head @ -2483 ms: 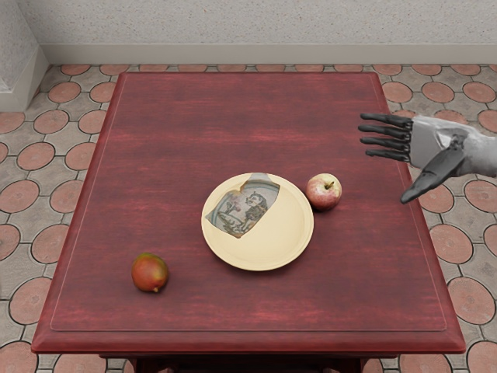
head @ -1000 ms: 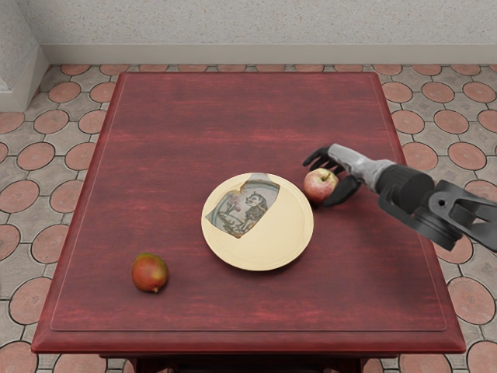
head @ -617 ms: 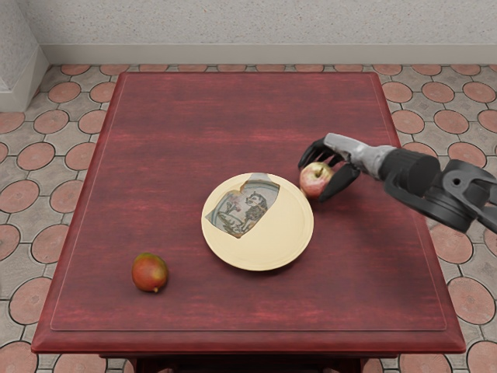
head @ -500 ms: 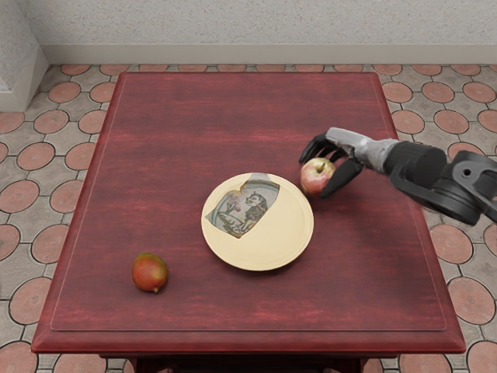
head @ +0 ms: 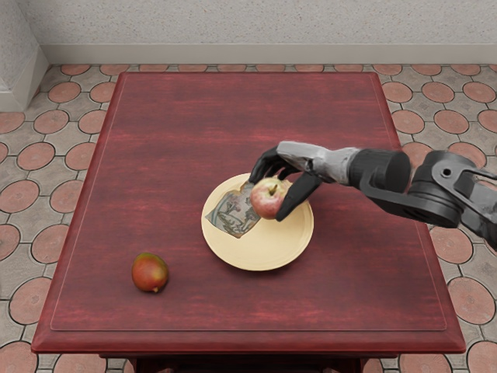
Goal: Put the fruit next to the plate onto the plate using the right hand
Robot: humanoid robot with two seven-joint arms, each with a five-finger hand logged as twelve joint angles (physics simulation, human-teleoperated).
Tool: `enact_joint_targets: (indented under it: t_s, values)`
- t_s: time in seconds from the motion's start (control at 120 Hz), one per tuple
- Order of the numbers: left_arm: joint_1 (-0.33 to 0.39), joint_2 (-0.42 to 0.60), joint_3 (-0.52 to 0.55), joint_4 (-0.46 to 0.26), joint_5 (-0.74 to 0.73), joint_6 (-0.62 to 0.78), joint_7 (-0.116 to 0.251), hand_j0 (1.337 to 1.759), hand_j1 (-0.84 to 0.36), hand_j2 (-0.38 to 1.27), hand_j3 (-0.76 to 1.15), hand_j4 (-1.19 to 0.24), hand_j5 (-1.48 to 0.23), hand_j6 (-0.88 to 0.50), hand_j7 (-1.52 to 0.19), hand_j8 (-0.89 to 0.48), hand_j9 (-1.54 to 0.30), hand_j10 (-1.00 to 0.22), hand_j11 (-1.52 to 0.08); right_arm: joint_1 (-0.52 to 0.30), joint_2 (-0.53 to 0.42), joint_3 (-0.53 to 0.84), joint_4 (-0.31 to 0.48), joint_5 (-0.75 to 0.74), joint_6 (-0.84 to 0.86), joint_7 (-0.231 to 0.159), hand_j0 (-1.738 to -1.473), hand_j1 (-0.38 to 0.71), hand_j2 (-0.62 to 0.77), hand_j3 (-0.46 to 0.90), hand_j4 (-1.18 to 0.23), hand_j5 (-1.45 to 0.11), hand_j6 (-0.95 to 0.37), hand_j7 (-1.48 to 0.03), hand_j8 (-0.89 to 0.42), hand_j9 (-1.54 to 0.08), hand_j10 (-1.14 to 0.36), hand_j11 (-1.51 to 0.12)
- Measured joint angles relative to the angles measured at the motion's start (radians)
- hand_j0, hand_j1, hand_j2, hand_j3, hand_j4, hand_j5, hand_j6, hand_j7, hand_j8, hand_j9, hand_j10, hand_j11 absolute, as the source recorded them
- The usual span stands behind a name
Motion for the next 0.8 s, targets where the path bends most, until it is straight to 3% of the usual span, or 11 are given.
enact_joint_targets:
  t_s: [0.208,0.358,0.508,0.667,0.8]
  values:
    - [0.000,0.000,0.000,0.000,0.000,0.000,0.000,1.658,0.35,0.00,0.00,0.00,0.00,0.00,0.00,0.00,0.00,0.00,0.00,-0.045,0.035,-0.005,-0.002,0.000,-0.004,0.000,-1.658,0.18,0.34,0.00,-0.56,-0.75,-0.47,-0.74,-0.37,-0.73,-0.43,-0.74]
    - [0.000,0.000,0.000,0.000,0.000,0.000,0.000,1.658,0.35,0.00,0.00,0.00,0.00,0.00,0.00,0.00,0.00,0.00,0.00,-0.056,0.027,0.005,-0.002,0.000,-0.008,0.000,-1.658,-0.06,0.16,0.00,-0.30,-0.40,-0.26,-0.39,-0.20,-0.39,-0.24,-0.39]
    - [0.000,0.000,0.000,0.000,0.000,0.000,0.000,1.658,0.35,0.00,0.00,0.00,0.00,0.00,0.00,0.00,0.00,0.00,0.00,-0.063,0.001,0.110,-0.002,0.016,0.080,0.000,-1.658,-0.19,0.07,0.00,-0.16,-0.21,-0.14,-0.21,-0.11,-0.21,-0.13,-0.21]
    - [-0.002,0.000,0.000,0.000,0.000,0.000,0.000,1.658,0.35,0.00,0.00,0.00,0.00,0.00,0.00,0.00,0.00,0.00,0.00,-0.077,-0.102,0.237,-0.012,0.166,0.246,0.007,-1.658,-0.26,0.03,0.00,-0.09,-0.12,-0.08,-0.12,-0.07,-0.12,-0.08,-0.12]
    - [0.013,0.000,0.001,0.000,-0.001,0.001,0.000,1.658,0.35,0.00,0.00,0.00,0.00,0.00,0.00,0.00,0.00,0.00,0.00,-0.083,-0.220,0.295,-0.092,0.329,0.365,0.011,-1.658,-0.29,0.01,0.00,-0.06,-0.08,-0.06,-0.08,-0.05,-0.08,-0.05,-0.08]
